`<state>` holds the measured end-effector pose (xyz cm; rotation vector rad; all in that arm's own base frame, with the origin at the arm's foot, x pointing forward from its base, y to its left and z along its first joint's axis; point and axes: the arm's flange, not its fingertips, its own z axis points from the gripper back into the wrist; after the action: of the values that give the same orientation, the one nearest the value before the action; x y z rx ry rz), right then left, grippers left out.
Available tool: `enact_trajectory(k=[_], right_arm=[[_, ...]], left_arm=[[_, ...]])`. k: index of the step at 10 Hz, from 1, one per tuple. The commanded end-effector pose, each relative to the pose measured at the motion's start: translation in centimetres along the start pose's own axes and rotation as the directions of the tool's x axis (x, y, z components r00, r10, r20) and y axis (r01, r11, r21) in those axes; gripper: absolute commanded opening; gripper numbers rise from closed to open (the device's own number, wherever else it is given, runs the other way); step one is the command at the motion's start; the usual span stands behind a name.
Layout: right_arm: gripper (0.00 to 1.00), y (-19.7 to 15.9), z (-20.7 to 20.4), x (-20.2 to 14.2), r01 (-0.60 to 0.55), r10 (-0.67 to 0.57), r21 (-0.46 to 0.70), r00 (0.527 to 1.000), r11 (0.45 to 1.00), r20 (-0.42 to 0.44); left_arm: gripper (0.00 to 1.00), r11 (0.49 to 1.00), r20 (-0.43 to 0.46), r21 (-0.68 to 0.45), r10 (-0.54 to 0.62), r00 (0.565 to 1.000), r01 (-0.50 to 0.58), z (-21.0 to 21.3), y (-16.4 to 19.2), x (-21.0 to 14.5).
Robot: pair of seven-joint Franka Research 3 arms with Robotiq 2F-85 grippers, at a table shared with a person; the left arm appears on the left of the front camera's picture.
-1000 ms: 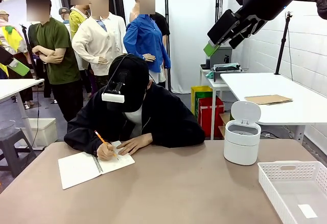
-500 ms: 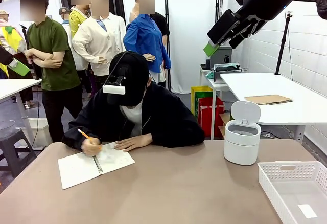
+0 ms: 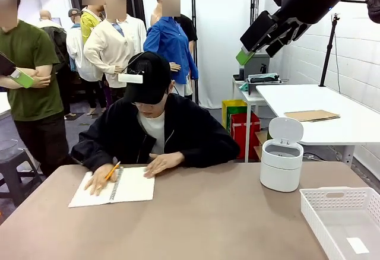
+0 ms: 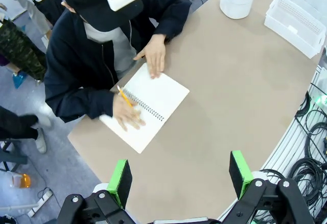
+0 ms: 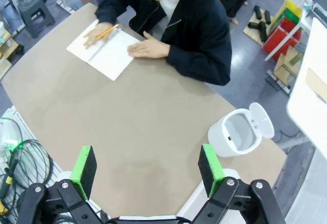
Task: Sort the paper based on its condition.
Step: If a person hands you a paper, place it in the Organizing basket , and if it's crumpled, put it in the Trash can.
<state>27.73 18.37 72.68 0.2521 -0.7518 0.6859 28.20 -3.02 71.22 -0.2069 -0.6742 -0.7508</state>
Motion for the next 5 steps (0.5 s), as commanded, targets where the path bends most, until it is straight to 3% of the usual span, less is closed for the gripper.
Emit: enact_trajectory(k=[1,5], right_arm=[[1.00,0.38,-0.54,0.01,0.029,-0.029,0.007,1.000,1.000,0.006],[1.00,0.00,0.00,0.00,0.000,0.000,0.000,1.000,1.000,0.000]], left_arm=[[1.00,1.000,-0.004,0.007,0.005,1.000,-0.005,0.01,0.16,-0.08],[1.00,1.000,-0.004,0.007,0.005,1.000,-0.005,0.01,0.16,-0.08]])
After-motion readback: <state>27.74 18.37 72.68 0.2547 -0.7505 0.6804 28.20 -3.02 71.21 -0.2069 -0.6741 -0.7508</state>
